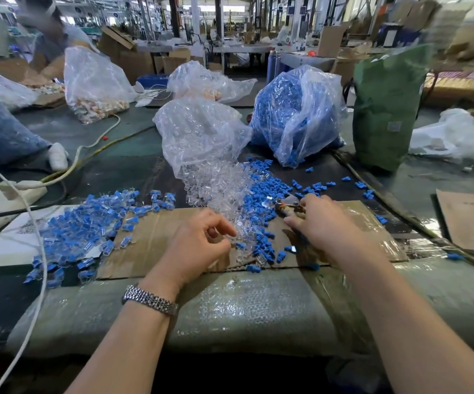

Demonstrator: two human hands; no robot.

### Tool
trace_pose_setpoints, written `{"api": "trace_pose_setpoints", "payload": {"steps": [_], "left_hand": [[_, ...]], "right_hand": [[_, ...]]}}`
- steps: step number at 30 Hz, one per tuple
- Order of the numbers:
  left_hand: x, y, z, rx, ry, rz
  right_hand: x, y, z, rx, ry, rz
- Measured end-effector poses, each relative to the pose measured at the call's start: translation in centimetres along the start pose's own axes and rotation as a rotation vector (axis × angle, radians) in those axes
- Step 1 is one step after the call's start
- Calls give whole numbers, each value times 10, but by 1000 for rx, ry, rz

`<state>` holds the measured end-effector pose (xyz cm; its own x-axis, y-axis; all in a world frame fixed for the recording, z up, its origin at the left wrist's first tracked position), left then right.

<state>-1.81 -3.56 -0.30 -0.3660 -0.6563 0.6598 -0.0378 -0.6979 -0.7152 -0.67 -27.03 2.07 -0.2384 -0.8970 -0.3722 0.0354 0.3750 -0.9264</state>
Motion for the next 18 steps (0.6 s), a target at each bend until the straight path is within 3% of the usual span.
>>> {"api": "trace_pose_setpoints", "payload": {"steps": [3, 8, 13, 18], "left_hand": [[1, 1, 0, -11, 8, 34], [3, 1, -1, -17, 19, 58], [7, 2, -4, -47, 36, -13], [5, 1, -6, -133, 57, -128]], "right_hand": [[-2, -12, -9, 47, -110, -41], [-9, -6, -26, -172, -195, -24], [-15, 0, -30, -63, -232, -185], [-14, -1, -33, -26, -249, -69]]}}
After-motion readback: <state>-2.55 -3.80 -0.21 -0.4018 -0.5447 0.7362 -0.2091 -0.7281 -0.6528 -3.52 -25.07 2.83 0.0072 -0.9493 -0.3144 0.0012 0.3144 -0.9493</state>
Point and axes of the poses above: each hand's wrist, its own z-axis towards the middle knuckle, its own y-axis out of the palm, x = y × z, the point moved 4 cm from there along z, towards the middle knuckle, and after that the axes turned 8 degrees about z, right-handed, at the moved point
